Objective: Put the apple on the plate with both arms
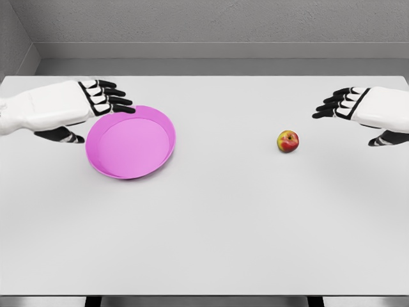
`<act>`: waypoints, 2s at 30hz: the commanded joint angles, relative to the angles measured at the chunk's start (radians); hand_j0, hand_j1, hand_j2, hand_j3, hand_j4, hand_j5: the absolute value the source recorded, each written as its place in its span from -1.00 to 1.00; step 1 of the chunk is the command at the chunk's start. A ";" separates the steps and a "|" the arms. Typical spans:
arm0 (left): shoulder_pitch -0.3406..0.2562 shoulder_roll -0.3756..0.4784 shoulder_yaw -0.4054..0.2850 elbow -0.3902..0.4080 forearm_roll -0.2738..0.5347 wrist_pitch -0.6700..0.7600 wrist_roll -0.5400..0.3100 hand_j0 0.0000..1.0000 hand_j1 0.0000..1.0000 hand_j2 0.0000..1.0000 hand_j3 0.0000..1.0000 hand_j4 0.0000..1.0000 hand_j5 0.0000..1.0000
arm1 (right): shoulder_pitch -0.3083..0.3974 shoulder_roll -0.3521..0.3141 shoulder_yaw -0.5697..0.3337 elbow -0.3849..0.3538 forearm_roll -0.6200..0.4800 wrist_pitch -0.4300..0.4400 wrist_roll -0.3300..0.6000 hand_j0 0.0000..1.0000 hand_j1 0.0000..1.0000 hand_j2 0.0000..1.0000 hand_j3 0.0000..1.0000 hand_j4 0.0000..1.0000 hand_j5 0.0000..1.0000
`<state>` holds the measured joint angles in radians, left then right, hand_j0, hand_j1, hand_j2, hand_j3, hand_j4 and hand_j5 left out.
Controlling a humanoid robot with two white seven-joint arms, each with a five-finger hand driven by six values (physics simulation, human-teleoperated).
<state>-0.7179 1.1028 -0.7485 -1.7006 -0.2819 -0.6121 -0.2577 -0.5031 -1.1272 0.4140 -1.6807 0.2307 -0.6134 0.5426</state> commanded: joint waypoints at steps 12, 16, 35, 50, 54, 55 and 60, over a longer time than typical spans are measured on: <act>-0.005 -0.030 -0.002 -0.001 0.006 0.001 -0.101 1.00 1.00 1.00 1.00 1.00 1.00 | -0.011 -0.011 -0.009 0.016 -0.014 0.003 0.005 1.00 1.00 1.00 1.00 1.00 1.00; -0.015 -0.041 -0.008 0.001 0.004 0.001 -0.121 1.00 1.00 1.00 1.00 1.00 1.00 | -0.038 0.087 0.005 0.107 -0.234 0.003 0.068 1.00 1.00 1.00 1.00 1.00 1.00; -0.017 -0.040 -0.009 0.001 0.004 0.001 -0.135 1.00 1.00 1.00 1.00 1.00 1.00 | -0.173 0.237 0.287 0.205 -0.097 0.242 0.068 1.00 1.00 1.00 1.00 1.00 1.00; -0.017 -0.043 -0.009 0.001 0.004 0.001 -0.155 1.00 1.00 1.00 1.00 1.00 1.00 | -0.230 0.340 0.368 0.355 -0.073 0.250 0.068 1.00 1.00 1.00 1.00 1.00 1.00; -0.017 -0.043 -0.009 0.001 0.004 0.001 -0.155 1.00 1.00 1.00 1.00 1.00 1.00 | -0.247 0.353 0.390 0.386 -0.070 0.248 0.068 1.00 1.00 1.00 1.00 1.00 1.00; -0.017 -0.043 -0.009 0.001 0.004 0.001 -0.155 1.00 1.00 1.00 1.00 1.00 1.00 | -0.253 0.357 0.390 0.397 -0.062 0.248 0.068 1.00 1.00 1.00 1.00 1.00 1.00; -0.017 -0.043 -0.009 0.001 0.004 0.001 -0.155 1.00 1.00 1.00 1.00 1.00 1.00 | -0.267 0.391 0.397 0.443 -0.036 0.247 0.068 1.00 1.00 1.00 1.00 1.00 1.00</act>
<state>-0.7348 1.0590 -0.7585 -1.6997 -0.2833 -0.6128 -0.4131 -0.7701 -0.7494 0.8079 -1.2586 0.1845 -0.3678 0.6112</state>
